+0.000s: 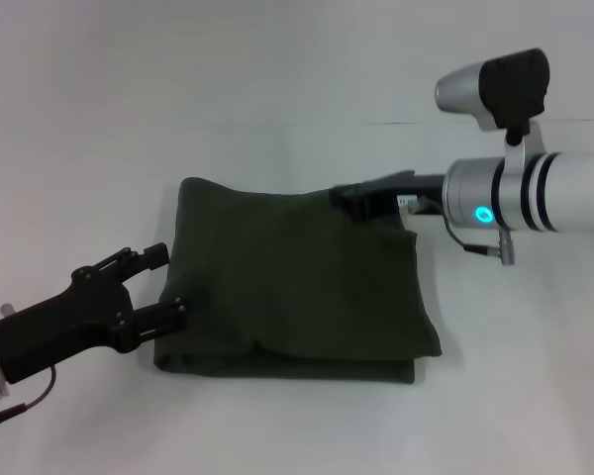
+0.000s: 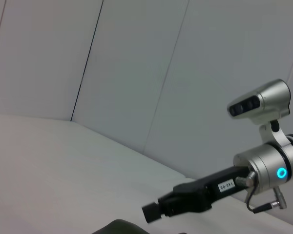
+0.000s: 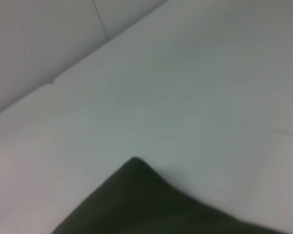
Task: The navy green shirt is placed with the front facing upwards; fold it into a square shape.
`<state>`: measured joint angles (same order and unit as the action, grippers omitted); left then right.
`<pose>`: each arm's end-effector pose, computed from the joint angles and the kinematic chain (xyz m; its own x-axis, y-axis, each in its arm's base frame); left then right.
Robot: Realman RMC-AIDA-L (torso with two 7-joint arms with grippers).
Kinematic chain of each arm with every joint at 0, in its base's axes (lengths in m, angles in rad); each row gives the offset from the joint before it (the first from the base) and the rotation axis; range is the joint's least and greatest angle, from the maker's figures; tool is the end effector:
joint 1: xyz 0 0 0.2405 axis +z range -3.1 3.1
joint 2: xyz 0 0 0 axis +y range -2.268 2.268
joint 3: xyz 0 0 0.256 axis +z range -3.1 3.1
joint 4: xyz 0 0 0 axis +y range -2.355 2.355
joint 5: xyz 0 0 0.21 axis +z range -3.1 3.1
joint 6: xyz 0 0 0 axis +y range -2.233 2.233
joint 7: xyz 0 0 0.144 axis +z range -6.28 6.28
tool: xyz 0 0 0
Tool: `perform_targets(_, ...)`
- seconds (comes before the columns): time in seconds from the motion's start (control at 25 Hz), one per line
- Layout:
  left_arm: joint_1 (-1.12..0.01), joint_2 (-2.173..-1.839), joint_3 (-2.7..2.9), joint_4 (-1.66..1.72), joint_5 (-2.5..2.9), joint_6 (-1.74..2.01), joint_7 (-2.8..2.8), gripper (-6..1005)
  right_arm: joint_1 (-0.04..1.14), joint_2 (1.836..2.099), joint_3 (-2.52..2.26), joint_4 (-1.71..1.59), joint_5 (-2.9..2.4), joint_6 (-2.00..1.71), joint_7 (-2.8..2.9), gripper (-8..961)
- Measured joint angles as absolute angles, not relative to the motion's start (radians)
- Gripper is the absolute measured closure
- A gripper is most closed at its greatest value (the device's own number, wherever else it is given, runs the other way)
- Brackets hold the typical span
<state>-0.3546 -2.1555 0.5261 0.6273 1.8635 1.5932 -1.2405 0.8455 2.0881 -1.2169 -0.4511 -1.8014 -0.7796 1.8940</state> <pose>-0.2969 0.2840 -0.0011 0.6221 0.3066 0.7204 0.6143 -0.7616 -0.2063 0.1918 0.4310 -0.0757 0.7006 -0.5861 -0.4069 -0.7095 -0.6330 -0.3098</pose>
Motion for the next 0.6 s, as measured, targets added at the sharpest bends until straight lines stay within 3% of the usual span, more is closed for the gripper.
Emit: perform_targets(0.6,-0.350,-2.158,0.531,0.627,1.865,1.591,-1.241,91,0.872,2.101,-1.230,-0.353,-1.835,-0.649,1.868,934)
